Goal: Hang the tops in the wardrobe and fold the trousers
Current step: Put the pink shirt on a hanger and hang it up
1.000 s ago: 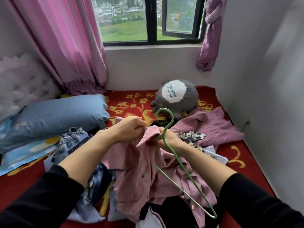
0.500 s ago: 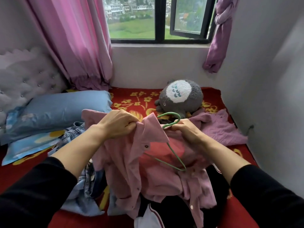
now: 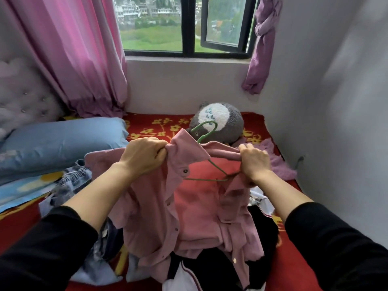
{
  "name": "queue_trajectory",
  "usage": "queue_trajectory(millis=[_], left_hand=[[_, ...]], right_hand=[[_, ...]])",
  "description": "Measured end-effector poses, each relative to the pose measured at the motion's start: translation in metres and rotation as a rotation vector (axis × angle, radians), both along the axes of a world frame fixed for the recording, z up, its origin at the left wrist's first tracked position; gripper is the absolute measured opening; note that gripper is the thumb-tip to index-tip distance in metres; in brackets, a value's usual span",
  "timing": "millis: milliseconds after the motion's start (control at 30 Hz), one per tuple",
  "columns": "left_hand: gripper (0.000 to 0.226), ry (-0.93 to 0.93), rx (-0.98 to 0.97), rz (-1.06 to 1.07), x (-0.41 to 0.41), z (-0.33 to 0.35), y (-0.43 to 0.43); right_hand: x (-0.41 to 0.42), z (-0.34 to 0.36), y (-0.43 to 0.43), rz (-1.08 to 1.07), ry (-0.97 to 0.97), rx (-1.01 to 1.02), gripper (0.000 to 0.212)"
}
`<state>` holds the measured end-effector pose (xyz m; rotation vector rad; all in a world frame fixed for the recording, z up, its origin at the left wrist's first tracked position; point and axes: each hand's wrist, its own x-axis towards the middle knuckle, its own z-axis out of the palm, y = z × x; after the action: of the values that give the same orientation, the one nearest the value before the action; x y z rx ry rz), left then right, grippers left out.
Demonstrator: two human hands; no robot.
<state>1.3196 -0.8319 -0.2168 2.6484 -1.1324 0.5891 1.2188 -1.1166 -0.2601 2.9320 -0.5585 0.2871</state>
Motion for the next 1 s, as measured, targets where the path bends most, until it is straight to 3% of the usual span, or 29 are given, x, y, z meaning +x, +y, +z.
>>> queue_trajectory(millis=[100,233,367,567,667,767,800,833,900,933,967,1000], left_hand=[[0.059,0.022,-0.025,0.055,-0.004,-0.005,-0.008],[0.041,0.082,-0.105,0.089,-0.01,-0.012,-0.017],[0.034,0.144,-0.176,0.093,-0.009,-0.017,-0.018],[0.037,0.167,-0.312,0.099,-0.008,-0.01,-0.014],[0.037,0.172,-0.396,0.123,-0.008,-0.002,-0.007],[0.038,0.191,-0.478,0.157,-0.012,0.016,0.003],[0.039,0.196,-0.514,0.166,-0.013,0.023,0.009],[0.039,0.193,-0.552,0.165,-0.014,0.032,0.016],[0.038,0.178,-0.617,0.16,-0.014,0.051,0.033],[0.036,0.17,-0.646,0.16,-0.015,0.061,0.042],[0.035,0.164,-0.673,0.158,-0.016,0.072,0.05],[0.035,0.161,-0.702,0.153,-0.019,0.083,0.059]], right_hand=[[-0.004,-0.001,-0.007,-0.079,0.016,0.002,0.028],[-0.005,0.005,-0.004,-0.162,-0.062,0.258,0.027],[-0.003,0.02,0.012,-0.085,-0.103,0.424,0.021],[-0.007,0.064,0.051,0.066,-0.179,1.315,0.025],[-0.007,0.088,0.079,0.185,-0.134,1.52,0.025],[-0.007,0.109,0.103,0.232,-0.102,1.865,0.015],[-0.007,0.113,0.106,0.242,-0.154,1.872,0.019],[-0.005,0.116,0.105,0.268,-0.28,1.703,0.022],[0.001,0.118,0.098,0.285,-0.527,1.006,0.025],[0.004,0.119,0.096,0.276,-0.539,0.673,0.029],[0.007,0.121,0.097,0.292,-0.509,0.489,0.029],[0.009,0.125,0.103,0.313,-0.485,0.441,0.019]])
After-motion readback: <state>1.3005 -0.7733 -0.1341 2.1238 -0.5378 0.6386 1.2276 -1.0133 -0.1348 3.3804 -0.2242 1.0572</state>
